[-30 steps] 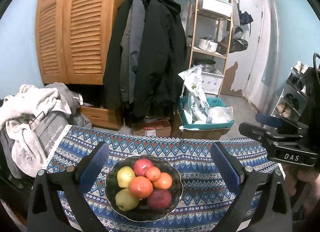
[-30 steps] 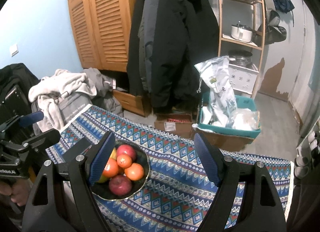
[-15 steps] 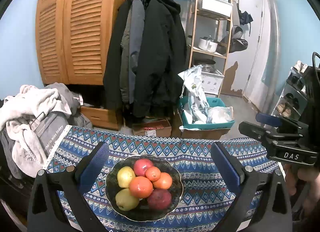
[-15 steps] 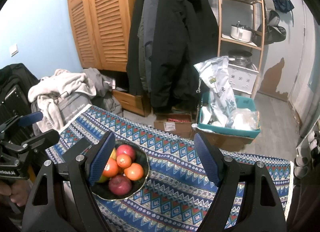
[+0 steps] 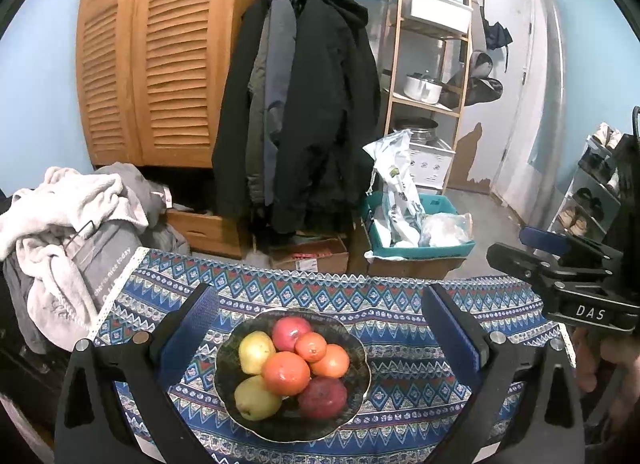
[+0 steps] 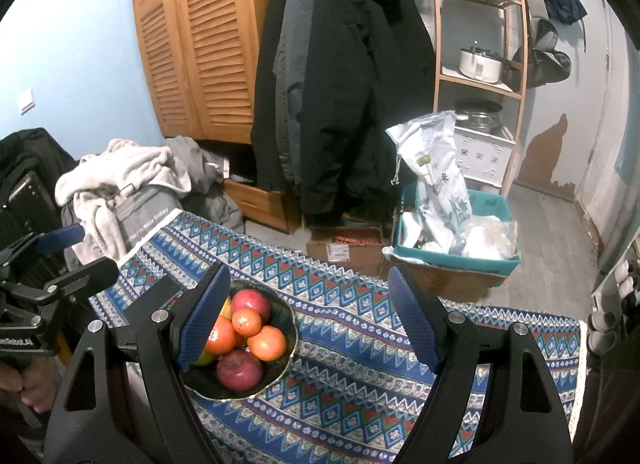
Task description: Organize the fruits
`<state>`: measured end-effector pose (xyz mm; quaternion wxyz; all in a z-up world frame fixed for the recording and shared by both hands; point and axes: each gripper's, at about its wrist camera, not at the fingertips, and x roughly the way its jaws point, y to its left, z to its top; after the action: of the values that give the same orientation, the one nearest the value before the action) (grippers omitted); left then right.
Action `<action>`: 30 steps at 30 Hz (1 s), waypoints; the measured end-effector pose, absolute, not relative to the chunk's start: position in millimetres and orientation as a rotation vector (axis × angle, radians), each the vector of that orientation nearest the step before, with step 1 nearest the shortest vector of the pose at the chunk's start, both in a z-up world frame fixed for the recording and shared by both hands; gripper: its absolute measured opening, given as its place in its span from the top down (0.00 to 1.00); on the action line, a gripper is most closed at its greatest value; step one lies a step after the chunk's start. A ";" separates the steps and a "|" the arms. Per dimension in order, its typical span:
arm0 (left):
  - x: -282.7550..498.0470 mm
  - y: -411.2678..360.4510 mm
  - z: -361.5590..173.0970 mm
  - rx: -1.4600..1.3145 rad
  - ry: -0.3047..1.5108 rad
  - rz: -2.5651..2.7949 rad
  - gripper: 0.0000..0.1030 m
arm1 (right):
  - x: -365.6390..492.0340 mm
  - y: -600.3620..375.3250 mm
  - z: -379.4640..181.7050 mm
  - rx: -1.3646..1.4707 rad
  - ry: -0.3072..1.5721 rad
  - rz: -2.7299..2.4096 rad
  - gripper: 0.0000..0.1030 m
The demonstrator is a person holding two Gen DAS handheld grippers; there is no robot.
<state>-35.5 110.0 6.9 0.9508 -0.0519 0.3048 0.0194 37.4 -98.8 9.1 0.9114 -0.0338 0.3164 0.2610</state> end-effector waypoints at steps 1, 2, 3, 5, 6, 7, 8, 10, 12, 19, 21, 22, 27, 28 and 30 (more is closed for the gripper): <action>-36.0 109.6 7.0 -0.103 0.618 0.043 0.01 | 36.9 -100.1 8.5 -0.070 0.652 0.537 0.22; -36.3 109.3 7.2 -0.099 0.616 0.048 0.01 | 36.9 -100.1 8.5 -0.070 0.652 0.537 0.22; -36.7 108.6 7.7 -0.095 0.614 0.056 0.01 | 36.8 -100.2 8.6 -0.069 0.652 0.537 0.22; -37.4 107.8 8.2 -0.089 0.609 0.064 0.01 | 36.9 -100.0 8.7 -0.069 0.652 0.538 0.22; -37.7 107.8 8.5 -0.086 0.606 0.067 0.01 | 36.9 -99.9 8.7 -0.070 0.652 0.538 0.22; -37.9 107.2 8.5 -0.084 0.605 0.070 0.01 | 37.0 -99.8 8.7 -0.070 0.652 0.537 0.22; -37.9 107.0 8.9 -0.081 0.603 0.073 0.01 | 36.9 -99.8 8.7 -0.070 0.652 0.537 0.22; -37.9 106.2 9.5 -0.074 0.598 0.086 0.01 | 37.0 -99.7 8.7 -0.069 0.652 0.537 0.22; -37.7 105.9 9.9 -0.065 0.595 0.097 0.01 | 37.0 -99.8 8.7 -0.069 0.652 0.537 0.22; -38.4 107.1 10.9 -0.062 0.597 0.121 0.01 | 37.0 -99.8 8.7 -0.070 0.653 0.537 0.22; -38.8 106.7 10.6 -0.063 0.594 0.126 0.01 | 37.1 -99.5 8.8 -0.071 0.652 0.537 0.22; -39.1 106.7 10.7 -0.062 0.592 0.127 0.01 | 37.0 -99.4 8.7 -0.071 0.653 0.537 0.22; -40.8 103.5 11.4 -0.047 0.582 0.132 0.01 | 36.8 -98.6 8.9 -0.071 0.654 0.536 0.22; -40.6 103.3 11.3 -0.044 0.581 0.133 0.01 | 36.8 -98.5 8.9 -0.071 0.654 0.536 0.22; -40.1 102.6 11.0 -0.039 0.583 0.136 0.01 | 36.8 -98.4 9.0 -0.070 0.654 0.535 0.22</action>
<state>-40.1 102.6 11.0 0.9553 -0.0191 0.2873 0.0669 36.8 -98.4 9.0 0.9114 -0.0341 0.3173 0.2598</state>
